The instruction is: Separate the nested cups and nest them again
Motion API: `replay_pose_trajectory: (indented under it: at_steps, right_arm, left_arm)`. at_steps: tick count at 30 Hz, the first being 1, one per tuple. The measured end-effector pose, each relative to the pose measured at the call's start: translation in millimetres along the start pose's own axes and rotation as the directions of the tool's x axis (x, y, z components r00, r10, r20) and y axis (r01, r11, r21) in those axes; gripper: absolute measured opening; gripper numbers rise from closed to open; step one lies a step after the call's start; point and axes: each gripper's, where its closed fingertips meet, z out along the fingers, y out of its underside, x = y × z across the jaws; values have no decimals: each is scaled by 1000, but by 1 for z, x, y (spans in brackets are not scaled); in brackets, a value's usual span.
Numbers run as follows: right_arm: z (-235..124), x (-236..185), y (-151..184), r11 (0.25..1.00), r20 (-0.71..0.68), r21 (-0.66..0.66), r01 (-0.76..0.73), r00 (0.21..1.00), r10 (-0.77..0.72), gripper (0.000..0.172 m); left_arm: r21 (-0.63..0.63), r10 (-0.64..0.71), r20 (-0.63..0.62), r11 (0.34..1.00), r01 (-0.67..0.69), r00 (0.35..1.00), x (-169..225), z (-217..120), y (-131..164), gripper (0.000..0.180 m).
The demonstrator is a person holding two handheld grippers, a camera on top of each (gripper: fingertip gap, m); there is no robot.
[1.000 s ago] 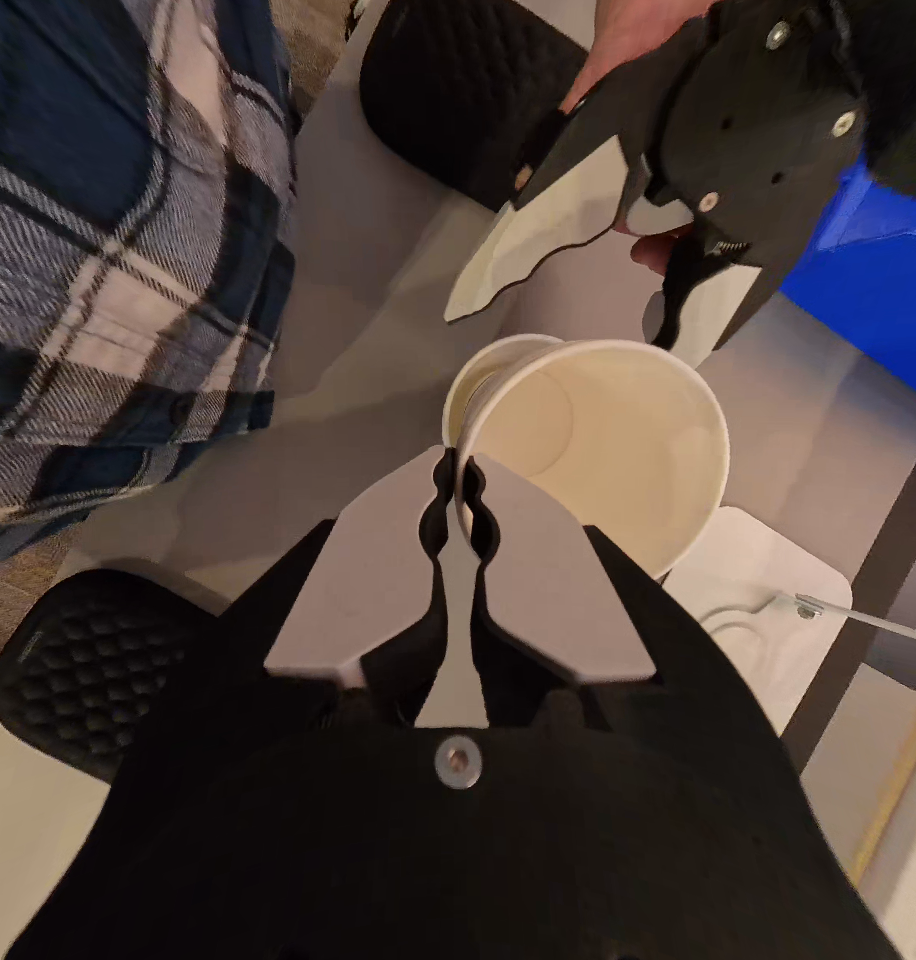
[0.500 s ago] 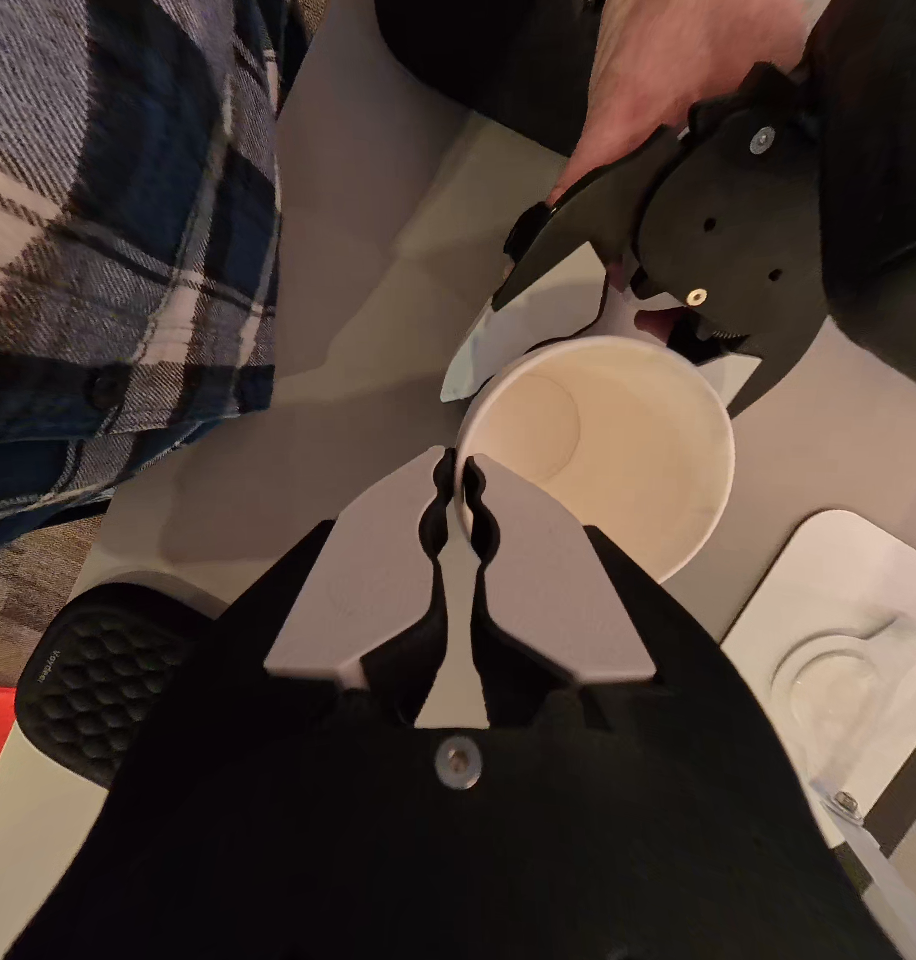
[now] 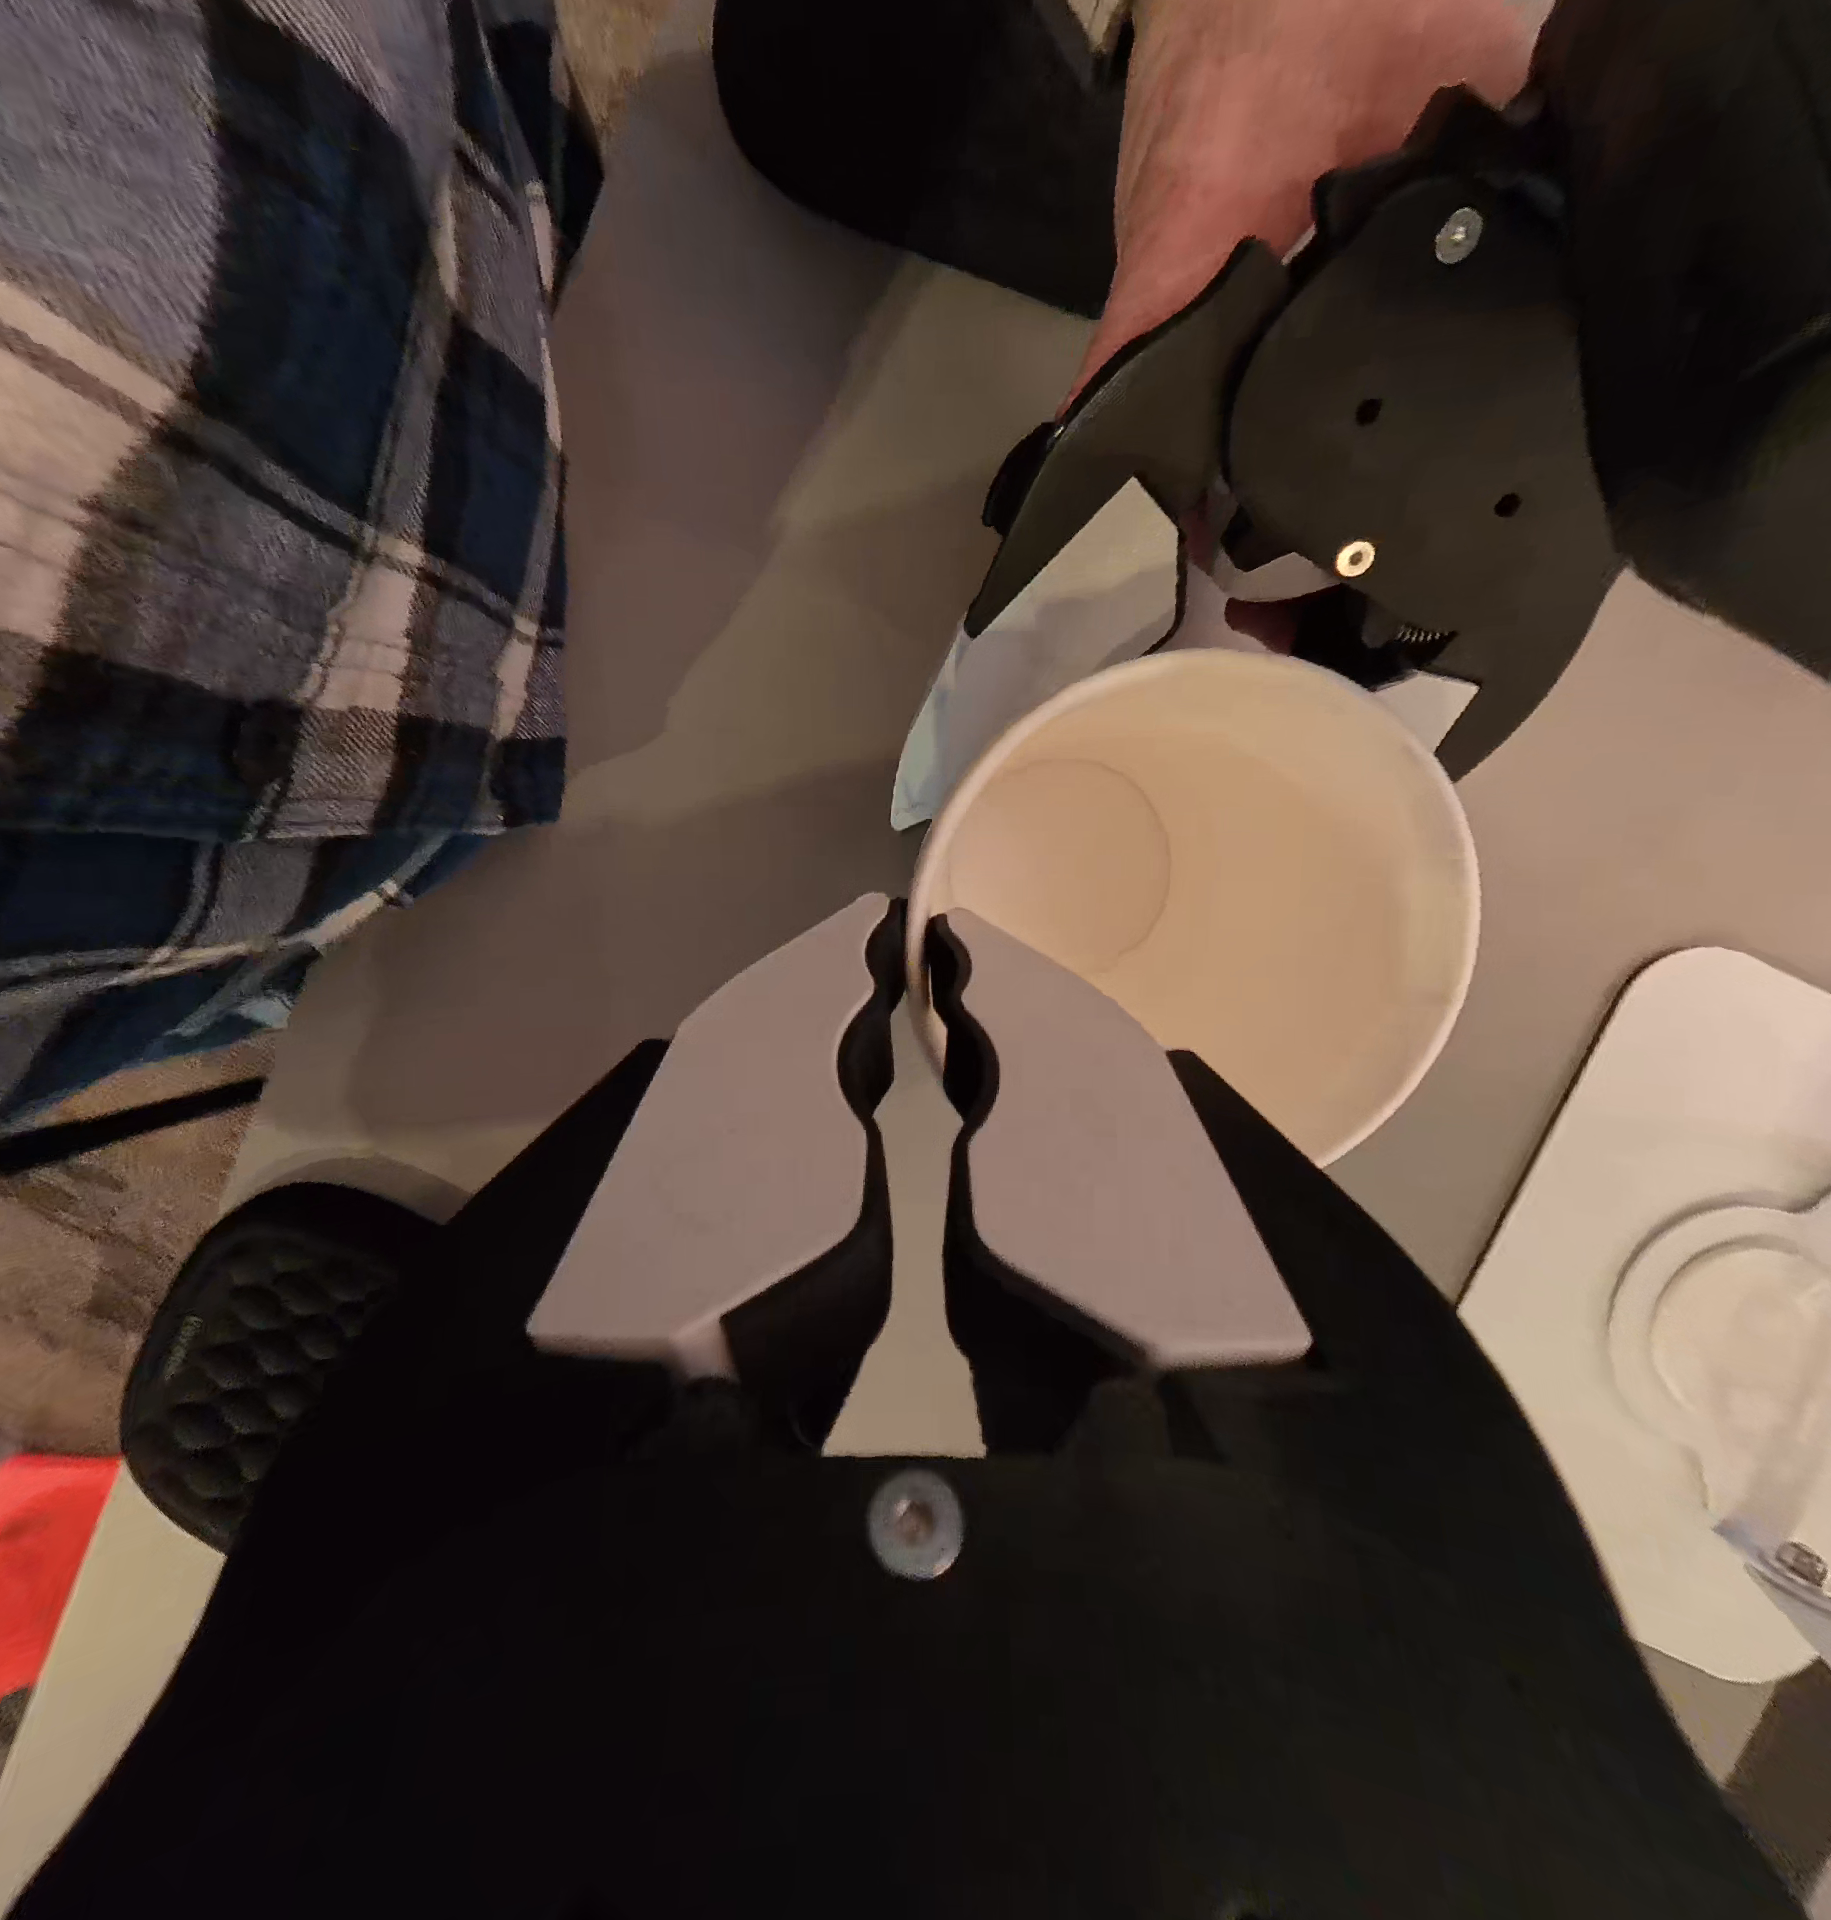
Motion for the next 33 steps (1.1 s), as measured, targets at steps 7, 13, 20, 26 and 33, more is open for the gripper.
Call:
replay_pose_trajectory:
  at_steps: [7, 13, 20, 26, 33]
  right_arm:
    - [-21, 2, -1, 997, 1, 58, -41, 999, 41, 5]
    - [-34, 4, 7, 993, -39, 92, -80, 996, 84, 8]
    - [-66, 12, 11, 982, -116, 144, -123, 983, 140, 26]
    - [-92, 15, 13, 978, -180, 175, -114, 973, 146, 21]
    - [-99, 19, 14, 973, -208, 198, -117, 965, 158, 5]
  left_arm:
    - [-56, -6, -6, 998, 6, 1000, -1, -10, -19, 85]
    - [-141, -30, 30, 989, 34, 999, -6, -15, -31, 84]
    - [-137, -111, 7, 984, 111, 994, -7, -20, -59, 84]
    - [-150, -141, 6, 979, 140, 990, -13, -19, -71, 84]
    - [-136, -172, 13, 976, 172, 985, -19, -16, -78, 84]
